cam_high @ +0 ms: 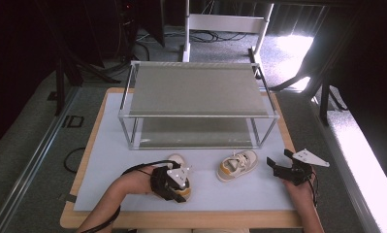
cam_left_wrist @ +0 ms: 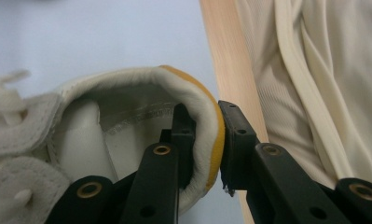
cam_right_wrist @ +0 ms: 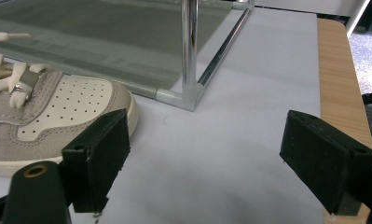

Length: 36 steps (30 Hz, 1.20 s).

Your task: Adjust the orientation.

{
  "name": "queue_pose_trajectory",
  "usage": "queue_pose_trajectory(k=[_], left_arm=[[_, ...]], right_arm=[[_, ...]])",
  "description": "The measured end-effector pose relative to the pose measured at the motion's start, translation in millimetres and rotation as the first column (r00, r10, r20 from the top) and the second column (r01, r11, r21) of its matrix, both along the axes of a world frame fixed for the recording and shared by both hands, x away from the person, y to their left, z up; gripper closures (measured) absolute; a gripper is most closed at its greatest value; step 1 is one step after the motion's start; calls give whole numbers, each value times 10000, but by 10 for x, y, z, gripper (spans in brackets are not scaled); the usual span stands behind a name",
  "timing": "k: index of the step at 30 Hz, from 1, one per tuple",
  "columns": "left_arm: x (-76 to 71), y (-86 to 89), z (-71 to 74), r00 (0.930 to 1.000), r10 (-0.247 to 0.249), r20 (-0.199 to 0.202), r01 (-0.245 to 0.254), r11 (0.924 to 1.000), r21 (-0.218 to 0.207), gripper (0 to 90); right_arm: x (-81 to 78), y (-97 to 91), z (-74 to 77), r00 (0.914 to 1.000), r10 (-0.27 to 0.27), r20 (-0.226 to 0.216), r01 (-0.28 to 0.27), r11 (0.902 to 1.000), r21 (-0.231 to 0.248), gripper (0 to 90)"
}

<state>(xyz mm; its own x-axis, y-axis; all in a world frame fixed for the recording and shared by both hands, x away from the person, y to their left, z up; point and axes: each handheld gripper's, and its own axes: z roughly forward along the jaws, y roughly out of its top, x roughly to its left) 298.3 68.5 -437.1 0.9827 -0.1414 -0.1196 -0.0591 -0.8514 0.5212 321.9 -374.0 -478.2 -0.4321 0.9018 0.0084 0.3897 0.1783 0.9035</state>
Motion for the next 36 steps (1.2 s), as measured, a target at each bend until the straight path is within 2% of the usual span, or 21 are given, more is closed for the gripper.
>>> queue_pose_trajectory(k=[4, 5, 6, 9, 13, 17, 22, 23, 27, 30, 34, 36], left_arm=[[28, 76, -16, 9981, 514, -327, -510, 9986, 116, 751], [28, 76, -16, 9981, 514, -327, -510, 9986, 116, 707], [31, 104, -31, 9952, 885, -409, -886, 9961, -11, 697], [0, 139, -43, 9939, 1077, -246, -1084, 9937, -289, 678], [-9, 214, -56, 9920, 1223, -325, -1239, 9908, -552, 674], [8, 276, -42, 9905, 1369, -142, -1375, 9886, -620, 665], [74, 358, 4, 9747, 2195, 411, -2174, 9748, -501, 618], [84, 373, 1, 9715, 2341, 360, -2324, 9716, -452, 616], [67, 411, -1, 9696, 2426, 313, -2413, 9697, -391, 602], [64, 458, 18, 9654, 2592, 282, -2582, 9654, -364, 579], [45, 504, 78, 9538, 2973, 429, -2941, 9534, -672, 527], [41, 518, 95, 9464, 3209, 357, -3175, 9450, -790, 508]], right_arm=[[1, 1, 0, 10000, 3, -11, -3, 10000, -10, 152], [0, 2, 0, 10000, 7, -6, -7, 10000, -19, 152], [0, 2, 0, 10000, 10, -7, -10, 10000, -19, 151], [1, -1, 0, 10000, 2, -9, -2, 10000, 15, 151], [0, 1, 0, 10000, 8, -7, -8, 10000, -10, 151], [0, 3, 0, 10000, 7, -13, -7, 10000, -30, 151], [0, 4, 0, 10000, 26, -1, -26, 10000, -54, 151], [0, 3, 0, 10000, 25, -6, -25, 10000, -45, 152], [0, 3, 0, 10000, 25, -3, -25, 10000, -40, 151], [0, 4, 0, 10000, 21, -2, -21, 10000, -48, 151], [1, 5, 0, 10000, 39, -8, -39, 10000, -62, 151], [-1, 5, 0, 10000, 95, 3, -95, 9999, -45, 150]])
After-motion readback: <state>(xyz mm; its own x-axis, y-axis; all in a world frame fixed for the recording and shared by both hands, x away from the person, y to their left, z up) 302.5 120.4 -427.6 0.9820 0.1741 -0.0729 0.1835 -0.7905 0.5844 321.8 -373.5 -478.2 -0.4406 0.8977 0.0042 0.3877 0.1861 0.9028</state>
